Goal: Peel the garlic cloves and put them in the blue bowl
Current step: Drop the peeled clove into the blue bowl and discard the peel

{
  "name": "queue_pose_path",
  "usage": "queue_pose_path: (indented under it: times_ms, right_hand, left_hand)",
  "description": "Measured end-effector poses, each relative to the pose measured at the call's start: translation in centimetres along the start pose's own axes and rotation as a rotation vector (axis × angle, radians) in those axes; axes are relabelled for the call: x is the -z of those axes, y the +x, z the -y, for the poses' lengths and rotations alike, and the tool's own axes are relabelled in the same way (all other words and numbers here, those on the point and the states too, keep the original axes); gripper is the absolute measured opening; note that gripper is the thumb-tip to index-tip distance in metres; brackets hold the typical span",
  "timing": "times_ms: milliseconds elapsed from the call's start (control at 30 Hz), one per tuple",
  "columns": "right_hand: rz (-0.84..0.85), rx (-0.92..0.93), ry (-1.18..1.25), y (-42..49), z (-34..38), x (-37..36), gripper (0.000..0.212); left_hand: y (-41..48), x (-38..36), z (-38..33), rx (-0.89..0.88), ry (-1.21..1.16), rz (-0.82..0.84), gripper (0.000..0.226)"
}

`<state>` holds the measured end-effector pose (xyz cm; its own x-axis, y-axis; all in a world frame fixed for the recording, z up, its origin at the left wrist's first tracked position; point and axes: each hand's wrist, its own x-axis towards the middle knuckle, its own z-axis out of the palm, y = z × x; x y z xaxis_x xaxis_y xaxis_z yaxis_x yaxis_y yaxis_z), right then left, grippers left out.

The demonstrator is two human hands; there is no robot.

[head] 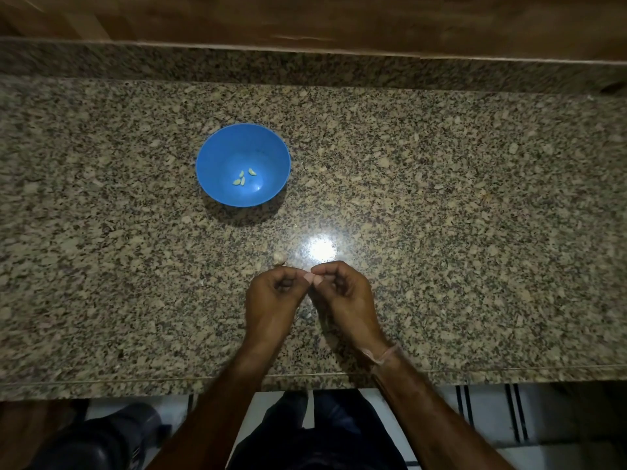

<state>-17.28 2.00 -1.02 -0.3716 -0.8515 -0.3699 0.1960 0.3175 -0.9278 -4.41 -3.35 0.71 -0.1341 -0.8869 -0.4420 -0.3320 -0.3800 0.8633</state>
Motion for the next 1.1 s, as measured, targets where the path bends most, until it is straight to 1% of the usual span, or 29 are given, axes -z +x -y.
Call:
queue_pose_path:
  times_ms: [167,267,400,500,767,867,967,1100]
  right_hand:
    - [0.054,-0.001,0.025,0.1,0.1,0.2,0.013]
    - [0.054,0.018,-0.014,-0.1,0.5,0.2,0.017]
    - [0.027,0.065,-0.072,-0.3,0.6,0.1,0.013]
    - [0.02,0.066,-0.092,-0.2,0.7,0.1,0.013]
    - [0.009,0.019,-0.044,0.0,0.8,0.0,0.014]
    - [0.009,-0.027,0.051,-0.3,1.0,-0.3,0.014]
    - [-0.005,-0.122,0.198,-0.2,0.7,-0.7,0.013]
    - [-0.039,-0.208,0.25,0.1,0.1,-1.1,0.013]
  left_hand:
    - [0.0,-0.3,-0.4,0.15,-0.261,0.016,0.005]
    - [0.1,-0.1,-0.7,0.188,-0.318,0.053,0.007]
    - [0.3,0.3,-0.7,0.159,-0.245,0.092,0.008]
    - [0.3,0.4,-0.6,0.093,-0.165,0.092,0.013]
    - [0.4,0.3,-0.3,-0.01,-0.032,0.016,0.015]
    - [0.6,0.1,0.1,-0.004,-0.006,-0.005,0.013]
    - [0.6,0.0,0.4,-0.008,0.017,-0.011,0.004]
    - [0.4,-0.1,0.2,-0.031,0.052,-0.012,0.015]
